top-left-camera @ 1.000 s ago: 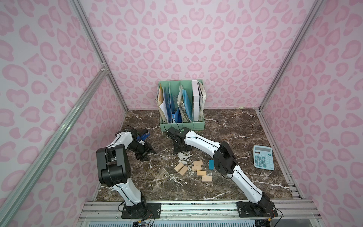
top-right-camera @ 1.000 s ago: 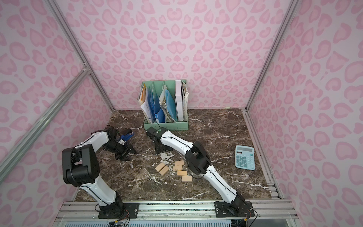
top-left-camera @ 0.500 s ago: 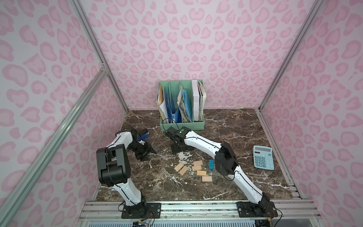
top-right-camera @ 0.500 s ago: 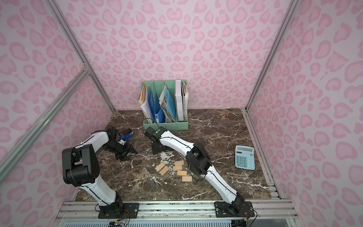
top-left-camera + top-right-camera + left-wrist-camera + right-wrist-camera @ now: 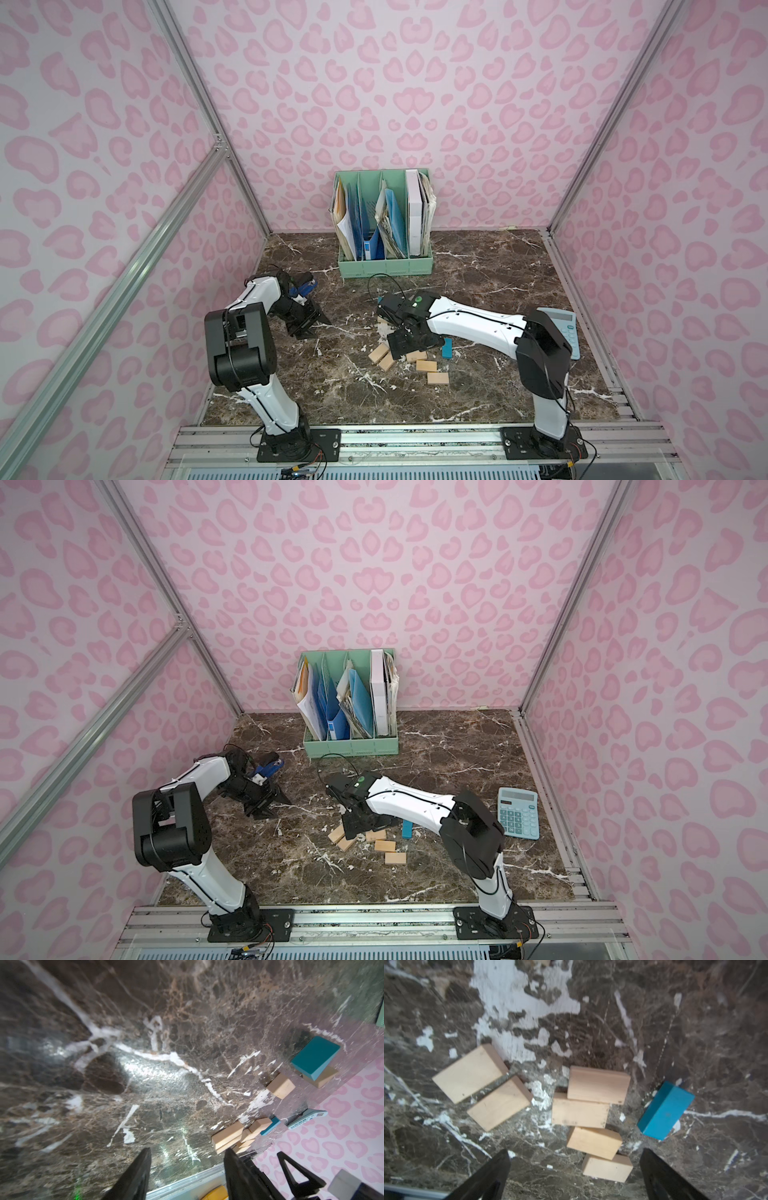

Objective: Assemble a carrot with building blocks
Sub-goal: Move the building block to the center of the board.

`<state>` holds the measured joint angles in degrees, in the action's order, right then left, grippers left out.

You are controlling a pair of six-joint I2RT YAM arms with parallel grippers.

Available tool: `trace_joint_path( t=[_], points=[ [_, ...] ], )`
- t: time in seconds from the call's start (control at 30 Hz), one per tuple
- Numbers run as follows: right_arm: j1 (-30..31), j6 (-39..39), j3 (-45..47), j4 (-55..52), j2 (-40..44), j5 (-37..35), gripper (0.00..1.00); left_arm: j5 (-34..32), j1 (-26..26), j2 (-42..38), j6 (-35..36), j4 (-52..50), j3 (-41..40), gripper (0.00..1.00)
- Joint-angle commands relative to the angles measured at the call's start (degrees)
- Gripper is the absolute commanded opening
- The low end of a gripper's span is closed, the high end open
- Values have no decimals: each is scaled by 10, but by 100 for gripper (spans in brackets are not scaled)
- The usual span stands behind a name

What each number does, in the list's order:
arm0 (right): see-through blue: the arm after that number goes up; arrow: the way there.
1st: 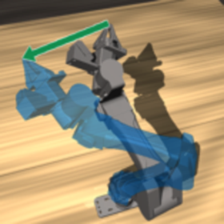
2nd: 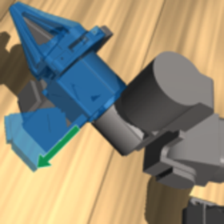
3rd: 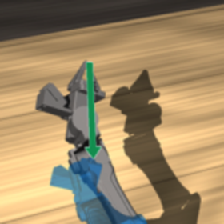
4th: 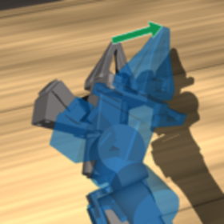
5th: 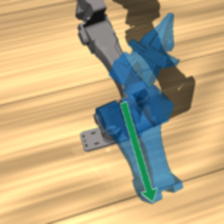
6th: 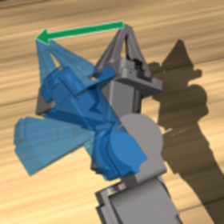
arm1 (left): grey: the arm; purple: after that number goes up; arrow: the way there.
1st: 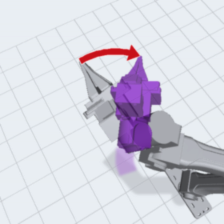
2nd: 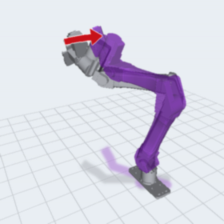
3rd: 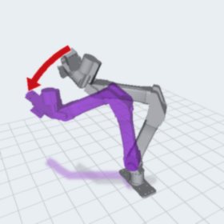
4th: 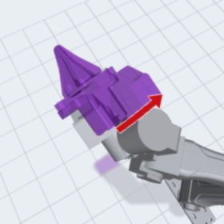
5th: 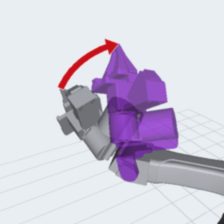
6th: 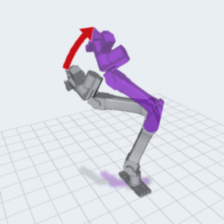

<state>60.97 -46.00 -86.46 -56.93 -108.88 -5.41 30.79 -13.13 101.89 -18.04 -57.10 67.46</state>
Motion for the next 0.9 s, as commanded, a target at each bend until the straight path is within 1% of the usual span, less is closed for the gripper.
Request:
trace_joint_path(
  t=[0.0,0.07,0.3,0.47,0.67,0.87],
  points=[
    [0,-24,47,83,45,1,99,-1,0,0,8,-17,4,58],
    [-4,-17,59,99,54,6,99,-1,0,0,8,-18,3,58],
    [-5,-13,52,67,12,6,99,-4,-1,-1,11,-27,11,57],
    [-9,-19,80,96,34,20,99,-9,-1,-6,13,-32,9,57],
    [-15,-19,132,128,49,54,99,-8,0,-8,10,-30,6,57],
    [-17,-10,145,131,49,66,99,-6,-1,-6,7,-30,15,57]
  ],
)
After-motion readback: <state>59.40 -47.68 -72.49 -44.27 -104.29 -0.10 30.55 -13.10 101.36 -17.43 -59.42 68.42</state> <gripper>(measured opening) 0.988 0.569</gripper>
